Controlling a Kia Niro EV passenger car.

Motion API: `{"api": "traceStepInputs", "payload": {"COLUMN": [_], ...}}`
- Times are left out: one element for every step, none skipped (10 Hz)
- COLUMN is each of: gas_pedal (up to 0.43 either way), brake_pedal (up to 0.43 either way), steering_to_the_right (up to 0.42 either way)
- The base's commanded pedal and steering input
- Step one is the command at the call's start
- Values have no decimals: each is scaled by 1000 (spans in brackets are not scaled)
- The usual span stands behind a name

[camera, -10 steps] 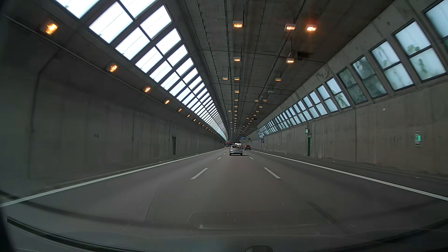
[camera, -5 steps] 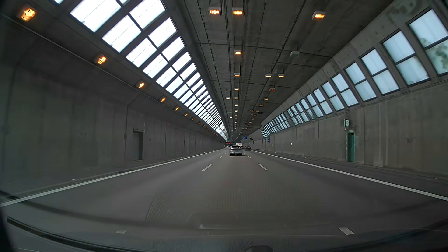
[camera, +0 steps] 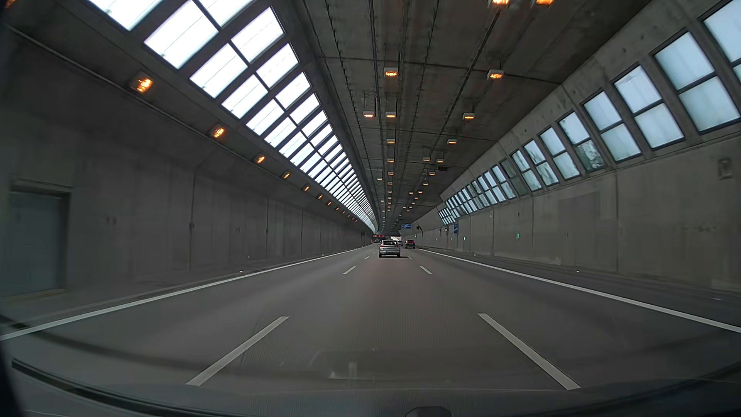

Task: Follow the waypoints while adhering to traffic rules and regulations

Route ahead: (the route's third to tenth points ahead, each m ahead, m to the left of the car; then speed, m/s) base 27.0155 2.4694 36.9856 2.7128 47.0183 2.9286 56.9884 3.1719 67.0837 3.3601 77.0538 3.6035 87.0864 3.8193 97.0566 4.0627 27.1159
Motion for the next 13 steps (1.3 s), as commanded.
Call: {"api": "traceStepInputs", "payload": {"gas_pedal": [118, 118, 118, 98, 87, 79, 79, 79, 79, 79, 79, 79, 79], "brake_pedal": [0, 0, 0, 0, 0, 0, 0, 0, 0, 0, 0, 0, 0], "steering_to_the_right": [0, 0, 0, 0, -1, 0, -1, -1, -1, -1, -1, -1, 0]}}
